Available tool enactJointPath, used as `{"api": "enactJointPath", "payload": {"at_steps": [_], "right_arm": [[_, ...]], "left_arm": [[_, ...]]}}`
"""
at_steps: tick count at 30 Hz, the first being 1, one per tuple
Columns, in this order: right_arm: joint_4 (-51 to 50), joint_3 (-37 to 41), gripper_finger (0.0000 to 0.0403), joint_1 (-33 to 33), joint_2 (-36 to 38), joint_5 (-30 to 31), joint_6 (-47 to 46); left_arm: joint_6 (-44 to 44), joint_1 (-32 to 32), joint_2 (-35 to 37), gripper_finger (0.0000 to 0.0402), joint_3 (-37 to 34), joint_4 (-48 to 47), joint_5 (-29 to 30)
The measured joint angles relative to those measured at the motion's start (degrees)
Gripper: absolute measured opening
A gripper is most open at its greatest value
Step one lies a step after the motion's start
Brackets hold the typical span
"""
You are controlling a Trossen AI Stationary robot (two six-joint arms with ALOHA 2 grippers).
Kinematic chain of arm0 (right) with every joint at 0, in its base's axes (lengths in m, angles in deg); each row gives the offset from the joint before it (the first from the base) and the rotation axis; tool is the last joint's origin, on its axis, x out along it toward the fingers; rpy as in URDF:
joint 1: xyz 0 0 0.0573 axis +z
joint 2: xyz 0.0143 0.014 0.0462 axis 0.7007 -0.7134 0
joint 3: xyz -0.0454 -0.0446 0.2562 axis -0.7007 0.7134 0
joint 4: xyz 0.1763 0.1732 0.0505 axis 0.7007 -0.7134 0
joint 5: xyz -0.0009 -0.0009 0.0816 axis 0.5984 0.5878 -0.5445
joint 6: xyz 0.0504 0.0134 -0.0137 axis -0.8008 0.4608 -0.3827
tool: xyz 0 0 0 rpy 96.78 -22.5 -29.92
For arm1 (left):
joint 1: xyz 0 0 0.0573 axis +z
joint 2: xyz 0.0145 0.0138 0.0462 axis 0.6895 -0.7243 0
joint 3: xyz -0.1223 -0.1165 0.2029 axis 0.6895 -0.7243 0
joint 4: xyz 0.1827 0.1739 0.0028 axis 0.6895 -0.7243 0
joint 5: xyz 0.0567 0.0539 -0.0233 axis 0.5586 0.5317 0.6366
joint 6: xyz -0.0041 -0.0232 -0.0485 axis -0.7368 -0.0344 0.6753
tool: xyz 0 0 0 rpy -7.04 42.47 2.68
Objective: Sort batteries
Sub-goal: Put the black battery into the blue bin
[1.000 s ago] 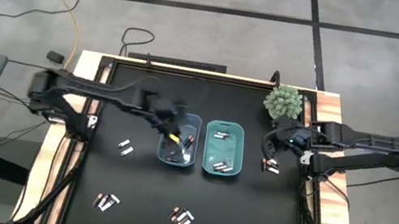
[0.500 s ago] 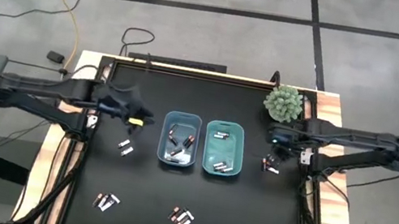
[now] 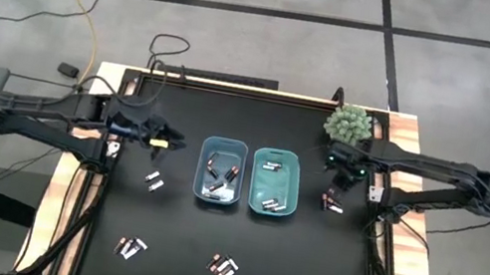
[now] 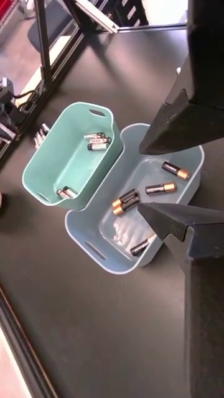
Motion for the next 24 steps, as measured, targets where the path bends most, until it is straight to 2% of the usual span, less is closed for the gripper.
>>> {"api": "enactJointPath", "payload": {"at_steps": [10,20,24], "right_arm": [[0.82,3.64,0.0133,0.04,-0.11,-0.09,0.00],[1.83,3.77,0.0197,0.04,-5.04,-0.08,0.17],[1.81,3.77,0.0209,0.04,-8.66,-0.08,0.26]], "left_arm": [[0.58,-0.01,-1.17,0.0130,-0.04,-0.14,0.00],[-0.75,-0.02,-1.84,0.0130,-0.04,0.00,0.00],[-0.87,-0.02,-1.76,0.0130,-0.04,0.03,0.00]]}}
